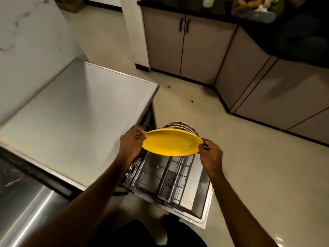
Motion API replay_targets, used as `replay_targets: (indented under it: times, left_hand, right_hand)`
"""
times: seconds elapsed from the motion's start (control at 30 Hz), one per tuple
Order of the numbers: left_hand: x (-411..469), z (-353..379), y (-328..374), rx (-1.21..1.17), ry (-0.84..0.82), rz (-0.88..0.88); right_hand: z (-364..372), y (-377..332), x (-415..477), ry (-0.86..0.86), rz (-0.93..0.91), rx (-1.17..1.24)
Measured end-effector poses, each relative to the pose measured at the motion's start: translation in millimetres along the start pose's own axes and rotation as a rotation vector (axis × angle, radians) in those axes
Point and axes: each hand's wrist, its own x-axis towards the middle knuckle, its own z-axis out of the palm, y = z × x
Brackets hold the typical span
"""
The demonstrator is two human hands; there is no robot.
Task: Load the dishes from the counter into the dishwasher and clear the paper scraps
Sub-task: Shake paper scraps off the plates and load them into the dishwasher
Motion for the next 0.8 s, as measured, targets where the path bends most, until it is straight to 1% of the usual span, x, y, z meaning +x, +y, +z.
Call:
replay_targets:
  times: [0.17,0.2,0.27,0.33,0.43,0.5,0.6,0.7,0.8]
  left_hand:
    - [42,51,2,0.021,-0.004,0.023]
    - [46,51,-2,0.041,0.006,0.040]
    - [84,93,-20,0.101,-0.031,0.072]
    - [95,93,-24,0.168,-0.013,0.070]
    - [136,144,-64,0.270,-0.050,0.097]
    - [158,175,-97,0.232,-0.102,0.074]
    - [192,218,-150,0.213,-0.071,0.106]
    - [207,243,-166,0.251,-0.086,0.192]
    - [227,260,-191,0.300,-0.115,0.216]
  right_hand:
    - [12,29,47,-0.045,-0.091,-0.128]
    - [15,29,47,-0.074,-0.104,-0.150]
    - [31,66,75,-0.088,-0.072,-0.206]
    - [38,74,76,-0.129,-0.097,-0.258]
    - [68,126,101,-0.153,-0.083,-0.339]
    - [85,153,111,-0.154,-0.035,-0.340]
    - [112,192,128,-0.128,-0.006,-0.360]
    - [132,221,143,-0.095,-0.006,-0.407]
    - [148,238,154,-0.085,0.014,-0.427]
